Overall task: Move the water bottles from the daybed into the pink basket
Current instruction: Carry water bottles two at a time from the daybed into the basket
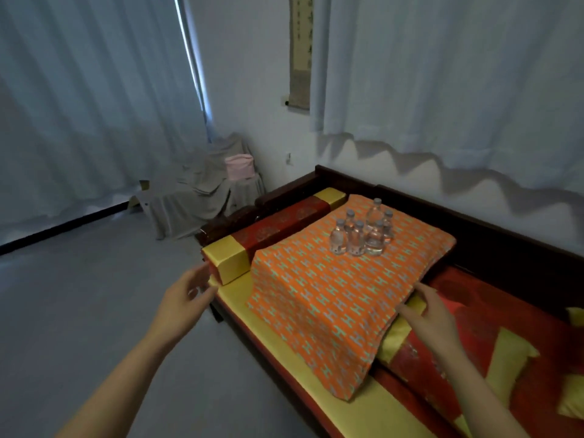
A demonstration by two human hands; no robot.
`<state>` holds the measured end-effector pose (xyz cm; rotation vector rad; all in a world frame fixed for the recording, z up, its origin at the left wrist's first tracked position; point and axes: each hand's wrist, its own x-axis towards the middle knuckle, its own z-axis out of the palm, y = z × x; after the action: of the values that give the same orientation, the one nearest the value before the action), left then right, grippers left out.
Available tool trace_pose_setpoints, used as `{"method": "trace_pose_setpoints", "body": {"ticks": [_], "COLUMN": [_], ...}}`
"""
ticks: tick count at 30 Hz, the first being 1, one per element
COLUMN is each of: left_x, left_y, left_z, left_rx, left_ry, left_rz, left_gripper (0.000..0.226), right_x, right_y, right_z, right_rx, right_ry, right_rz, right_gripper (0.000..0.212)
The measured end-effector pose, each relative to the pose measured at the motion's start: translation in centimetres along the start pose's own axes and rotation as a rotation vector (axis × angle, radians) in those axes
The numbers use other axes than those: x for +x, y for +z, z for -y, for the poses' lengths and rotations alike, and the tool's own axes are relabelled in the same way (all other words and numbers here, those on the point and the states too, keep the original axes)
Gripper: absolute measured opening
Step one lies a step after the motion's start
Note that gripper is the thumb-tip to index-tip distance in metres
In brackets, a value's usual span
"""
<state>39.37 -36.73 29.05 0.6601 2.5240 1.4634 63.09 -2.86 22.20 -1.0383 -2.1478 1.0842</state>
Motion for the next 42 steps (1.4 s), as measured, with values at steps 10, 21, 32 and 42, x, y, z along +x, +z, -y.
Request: {"method": "trace_pose_setpoints", "body": {"ticks": [10,21,32,42], "left_x": [20.9,36.6,43.1,45.6], "left_y": [9.0,23.0,38.3,43.8], "left_z": [0.5,1.6,5.2,7.6], "left_rx": [-0.06,-0.19,-0.184,-0.054], "left_ry": [0.189,0.1,0.053,0.267], "left_rz": [0.23,0.482,0.764,0.835], "left_gripper": [0.047,0.05,0.061,0.061], "right_x": [8.4,22.6,33.3,37.2], "right_y": [5.3,10.4,17.2,21.5], "right_z": [1.8,-3.1,-7.1,-7.9], "right_rx": [-0.063,-0.031,0.051,0.075], "right_ry": [0.108,0.284,0.375,0.309], "right_rz": [-0.173,-0.209,-0.23,-0.206], "right_gripper": [0.062,0.062,0.054,0.055]}}
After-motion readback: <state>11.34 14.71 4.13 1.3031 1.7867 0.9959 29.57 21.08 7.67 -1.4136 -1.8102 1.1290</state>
